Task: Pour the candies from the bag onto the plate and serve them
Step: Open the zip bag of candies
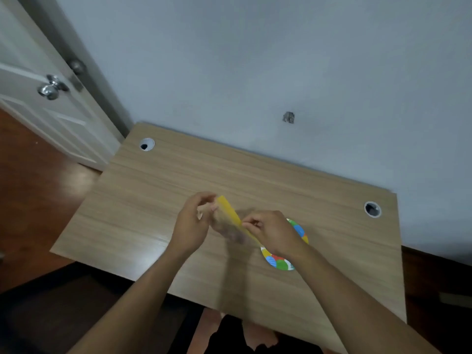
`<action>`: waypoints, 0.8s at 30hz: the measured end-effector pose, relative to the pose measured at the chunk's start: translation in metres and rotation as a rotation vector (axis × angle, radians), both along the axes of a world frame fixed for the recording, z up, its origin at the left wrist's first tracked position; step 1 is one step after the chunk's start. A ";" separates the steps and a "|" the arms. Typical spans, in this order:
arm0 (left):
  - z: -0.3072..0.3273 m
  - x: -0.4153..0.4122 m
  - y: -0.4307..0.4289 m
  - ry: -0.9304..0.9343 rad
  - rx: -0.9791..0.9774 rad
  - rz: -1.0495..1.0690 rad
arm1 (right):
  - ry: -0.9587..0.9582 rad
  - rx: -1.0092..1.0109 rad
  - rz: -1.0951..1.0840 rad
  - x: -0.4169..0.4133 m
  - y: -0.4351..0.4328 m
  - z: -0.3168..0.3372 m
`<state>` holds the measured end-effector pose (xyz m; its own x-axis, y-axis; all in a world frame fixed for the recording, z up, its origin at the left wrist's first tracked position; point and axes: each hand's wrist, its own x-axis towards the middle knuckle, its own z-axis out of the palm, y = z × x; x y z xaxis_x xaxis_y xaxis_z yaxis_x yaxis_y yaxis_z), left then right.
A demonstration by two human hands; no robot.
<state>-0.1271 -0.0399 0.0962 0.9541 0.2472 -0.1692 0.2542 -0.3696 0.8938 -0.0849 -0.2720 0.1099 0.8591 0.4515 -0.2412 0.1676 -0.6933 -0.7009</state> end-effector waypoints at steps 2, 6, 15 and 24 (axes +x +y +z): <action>0.006 -0.010 -0.005 -0.076 0.056 0.155 | 0.022 0.004 -0.076 -0.005 0.003 0.002; 0.021 -0.029 -0.031 0.138 -0.164 0.263 | 0.169 0.075 -0.223 -0.017 0.007 0.005; 0.039 -0.048 -0.061 0.342 -0.700 0.133 | 0.485 0.326 -0.306 -0.041 -0.007 0.016; 0.036 -0.043 -0.054 0.325 -0.710 0.071 | 0.594 0.361 -0.306 -0.051 -0.017 0.017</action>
<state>-0.1706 -0.0942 0.1322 0.8155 0.0336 -0.5778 0.5453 0.2899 0.7865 -0.1361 -0.2887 0.1274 0.7306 0.3527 -0.5846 -0.4716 -0.3585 -0.8057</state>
